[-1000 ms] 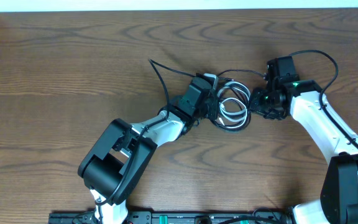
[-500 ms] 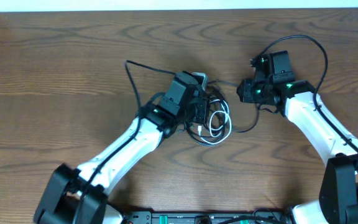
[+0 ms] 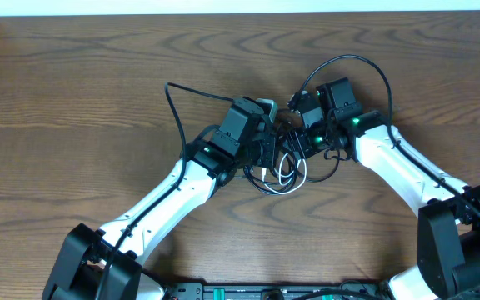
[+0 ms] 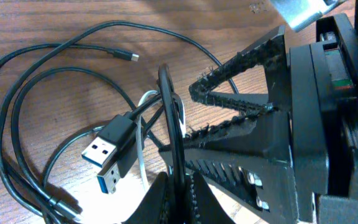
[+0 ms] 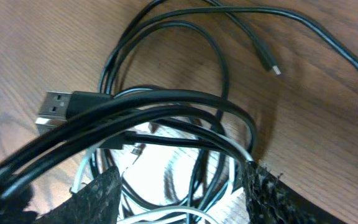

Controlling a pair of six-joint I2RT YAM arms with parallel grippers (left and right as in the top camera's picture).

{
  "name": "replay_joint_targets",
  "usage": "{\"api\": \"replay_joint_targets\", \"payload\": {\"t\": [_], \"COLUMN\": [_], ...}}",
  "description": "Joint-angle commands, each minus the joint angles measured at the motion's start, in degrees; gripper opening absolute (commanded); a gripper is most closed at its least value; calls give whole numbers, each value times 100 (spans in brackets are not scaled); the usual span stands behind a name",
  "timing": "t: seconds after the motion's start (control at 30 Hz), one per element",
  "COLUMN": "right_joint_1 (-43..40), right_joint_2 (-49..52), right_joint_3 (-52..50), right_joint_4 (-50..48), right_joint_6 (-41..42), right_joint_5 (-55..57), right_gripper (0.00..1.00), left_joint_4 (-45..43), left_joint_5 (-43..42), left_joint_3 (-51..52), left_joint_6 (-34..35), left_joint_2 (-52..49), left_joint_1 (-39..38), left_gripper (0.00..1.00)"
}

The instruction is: Untangle cables

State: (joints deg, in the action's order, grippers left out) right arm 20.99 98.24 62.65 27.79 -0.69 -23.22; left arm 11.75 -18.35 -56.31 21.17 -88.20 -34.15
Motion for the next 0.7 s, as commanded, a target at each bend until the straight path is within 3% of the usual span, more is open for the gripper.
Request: {"api": "replay_joint_targets", "payload": {"t": [0.0, 0.47, 0.5, 0.63, 0.67], "right_joint_1": [81, 87, 85, 85, 83], "right_joint_2": [37, 37, 37, 37, 37], "right_joint_3": [2, -658, -669, -669, -669], "right_joint_4": [-15, -1263, -1311, -1390, -1388], "right_joint_6": [-131, 87, 114, 365, 437], "right_joint_5": [356, 426, 426, 426, 424], "right_gripper": [61, 61, 53, 6, 1], "left_joint_4": [0, -22, -24, -20, -13], "left_joint_5": [-74, -616, -669, -649, -616], "left_joint_3": [-17, -17, -17, -17, -17], "left_joint_6": [-7, 46, 57, 55, 52], "left_joint_2": [26, 785, 833, 892, 881], "left_joint_1": [28, 50, 50, 50, 50], "left_gripper": [8, 8, 8, 8, 8]}}
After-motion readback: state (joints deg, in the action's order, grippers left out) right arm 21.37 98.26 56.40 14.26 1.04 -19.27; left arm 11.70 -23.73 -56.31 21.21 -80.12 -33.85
